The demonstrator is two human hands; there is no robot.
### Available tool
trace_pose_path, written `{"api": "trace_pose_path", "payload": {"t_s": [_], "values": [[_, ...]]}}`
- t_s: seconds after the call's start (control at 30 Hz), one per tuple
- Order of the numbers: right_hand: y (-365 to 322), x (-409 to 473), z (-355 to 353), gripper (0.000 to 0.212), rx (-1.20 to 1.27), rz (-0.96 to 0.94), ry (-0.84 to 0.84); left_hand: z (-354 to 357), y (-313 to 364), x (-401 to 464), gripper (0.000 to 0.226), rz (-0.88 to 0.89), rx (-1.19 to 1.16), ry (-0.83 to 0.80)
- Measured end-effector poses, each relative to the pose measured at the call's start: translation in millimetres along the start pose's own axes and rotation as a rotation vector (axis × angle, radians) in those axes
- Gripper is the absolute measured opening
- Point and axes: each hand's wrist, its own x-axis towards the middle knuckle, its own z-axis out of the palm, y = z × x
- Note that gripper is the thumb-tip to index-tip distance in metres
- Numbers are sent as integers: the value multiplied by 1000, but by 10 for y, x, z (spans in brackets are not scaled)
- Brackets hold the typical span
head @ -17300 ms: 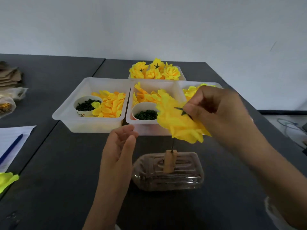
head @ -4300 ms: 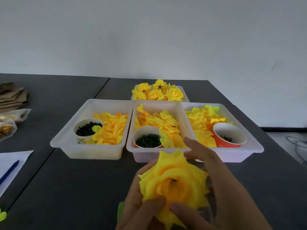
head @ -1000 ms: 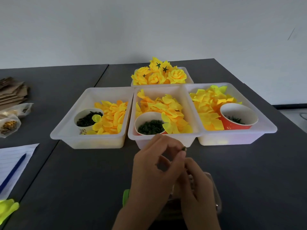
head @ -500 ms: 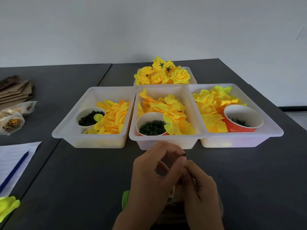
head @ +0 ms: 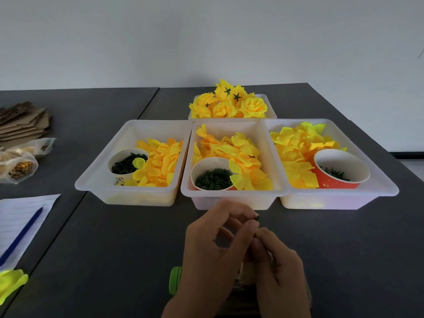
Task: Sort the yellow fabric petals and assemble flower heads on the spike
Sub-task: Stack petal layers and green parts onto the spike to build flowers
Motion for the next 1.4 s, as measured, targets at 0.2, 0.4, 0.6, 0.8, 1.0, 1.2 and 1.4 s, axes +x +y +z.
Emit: {"api": "trace_pose_path", "payload": {"t_s": [0.2, 0.4, 0.6, 0.8, 1.0, 1.2, 1.4], "values": [[-10, 0, -12, 37, -41, -28, -15, -18, 0, 26, 7, -8, 25, -18], [-28, -6, -19, 25, -51, -39, -2, -22, -11, -8, 5, -4, -39, -35], [-31, -6, -11, 32, -45, -47, 16, -26, -31, -18, 6, -31, -57, -38], [-54, 6, -20, 32, 39, -27, 12, 0, -29, -15, 7, -49, -65, -33], [-40, -8, -83, 20, 111, 30, -96, -12, -51, -16, 7, -70, -70, -46], [23, -76, -91, 24, 84, 66, -197, -14, -50, -20, 7, -68, -68, -62], [0, -69, -85, 20, 93, 129, -208, 20, -75, -2, 7, -52, -102, -67]]}}
